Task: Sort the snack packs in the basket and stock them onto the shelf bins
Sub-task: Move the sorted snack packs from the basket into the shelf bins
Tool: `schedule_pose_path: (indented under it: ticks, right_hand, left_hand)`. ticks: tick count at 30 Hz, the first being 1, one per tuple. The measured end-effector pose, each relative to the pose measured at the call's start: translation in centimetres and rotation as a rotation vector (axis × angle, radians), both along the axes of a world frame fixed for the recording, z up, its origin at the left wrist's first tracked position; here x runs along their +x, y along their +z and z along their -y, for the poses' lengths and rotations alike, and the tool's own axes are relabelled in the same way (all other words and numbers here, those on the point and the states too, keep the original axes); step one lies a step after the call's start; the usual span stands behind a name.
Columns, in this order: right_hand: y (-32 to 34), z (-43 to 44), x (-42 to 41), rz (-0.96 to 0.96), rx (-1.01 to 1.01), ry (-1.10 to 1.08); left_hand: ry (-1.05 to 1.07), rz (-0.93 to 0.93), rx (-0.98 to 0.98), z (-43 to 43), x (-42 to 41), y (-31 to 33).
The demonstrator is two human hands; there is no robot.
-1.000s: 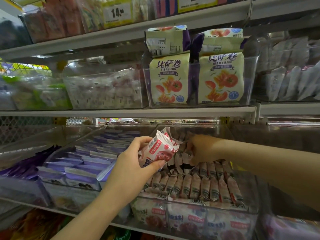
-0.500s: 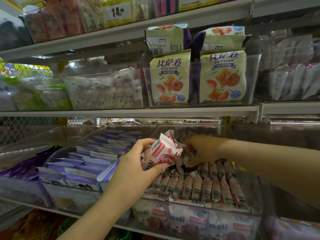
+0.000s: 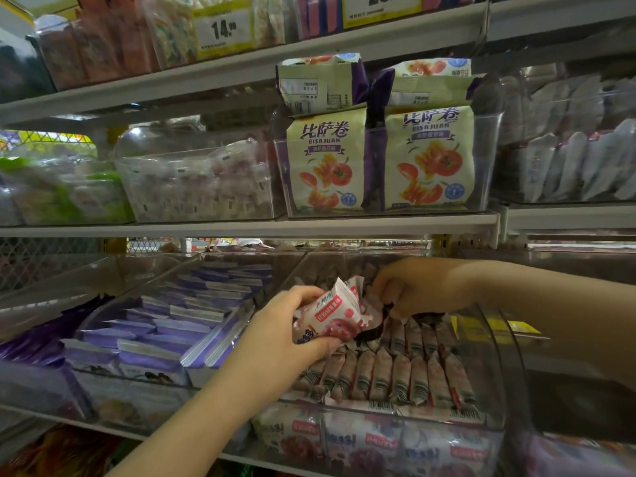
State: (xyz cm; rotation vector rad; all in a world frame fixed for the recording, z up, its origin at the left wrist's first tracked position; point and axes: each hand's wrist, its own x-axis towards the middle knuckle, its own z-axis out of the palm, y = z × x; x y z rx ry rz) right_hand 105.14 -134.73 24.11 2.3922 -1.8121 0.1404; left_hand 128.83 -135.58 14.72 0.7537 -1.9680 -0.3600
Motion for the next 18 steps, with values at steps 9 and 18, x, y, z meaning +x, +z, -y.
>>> schedule_pose_path:
  ticks: [9,18]
  right_hand:
    - [-1.2,-5.3,-0.3,0.24,0.043,0.285]
    - [-0.6,-4.2,-1.0,0.035,-0.273,-0.03]
  left_hand:
    - [-0.222,0.136,0.151,1.1,-4.4,1.3]
    - [0.175,0.29,-0.318,3.5,-5.7,1.8]
